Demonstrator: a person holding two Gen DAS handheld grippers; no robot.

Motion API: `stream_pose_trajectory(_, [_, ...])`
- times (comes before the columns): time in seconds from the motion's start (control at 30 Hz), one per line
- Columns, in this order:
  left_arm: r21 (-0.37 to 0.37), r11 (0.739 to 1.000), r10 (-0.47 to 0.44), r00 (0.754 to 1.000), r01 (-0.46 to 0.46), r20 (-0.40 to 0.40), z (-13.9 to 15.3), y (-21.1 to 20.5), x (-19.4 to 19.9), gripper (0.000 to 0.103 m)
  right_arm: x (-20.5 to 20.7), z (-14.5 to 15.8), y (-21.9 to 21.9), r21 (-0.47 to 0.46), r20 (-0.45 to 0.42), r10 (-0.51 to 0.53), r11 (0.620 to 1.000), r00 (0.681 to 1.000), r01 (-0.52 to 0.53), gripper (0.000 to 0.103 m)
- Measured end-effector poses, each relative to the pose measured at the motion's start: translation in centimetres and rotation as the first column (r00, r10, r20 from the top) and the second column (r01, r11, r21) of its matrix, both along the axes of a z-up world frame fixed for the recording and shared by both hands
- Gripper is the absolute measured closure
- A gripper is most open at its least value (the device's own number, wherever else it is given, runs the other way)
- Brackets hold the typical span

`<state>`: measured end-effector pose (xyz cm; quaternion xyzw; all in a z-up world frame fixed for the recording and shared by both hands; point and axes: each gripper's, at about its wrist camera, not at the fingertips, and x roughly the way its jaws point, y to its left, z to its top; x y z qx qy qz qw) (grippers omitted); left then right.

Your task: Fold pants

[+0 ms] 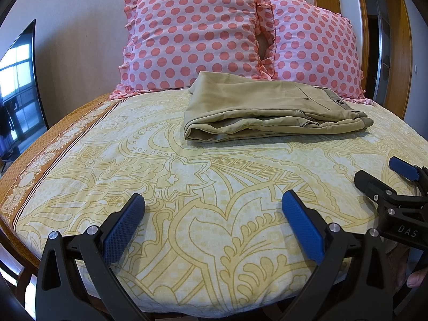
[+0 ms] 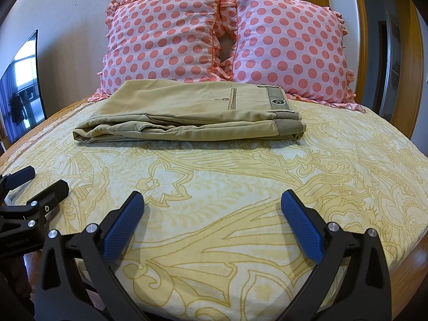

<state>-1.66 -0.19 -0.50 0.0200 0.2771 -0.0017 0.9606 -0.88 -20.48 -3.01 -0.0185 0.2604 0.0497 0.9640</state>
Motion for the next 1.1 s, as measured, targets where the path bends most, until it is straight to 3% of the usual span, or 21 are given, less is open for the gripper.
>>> stream_pose_trajectory(1.1, [-0.002,1.0,-0.002,1.0,0.002,-0.012,0.05,-0.08,0.02,0.001,0.07,-0.11,0.05,0.0,0.003,-0.001,1.0,1.0,0.001,0.002])
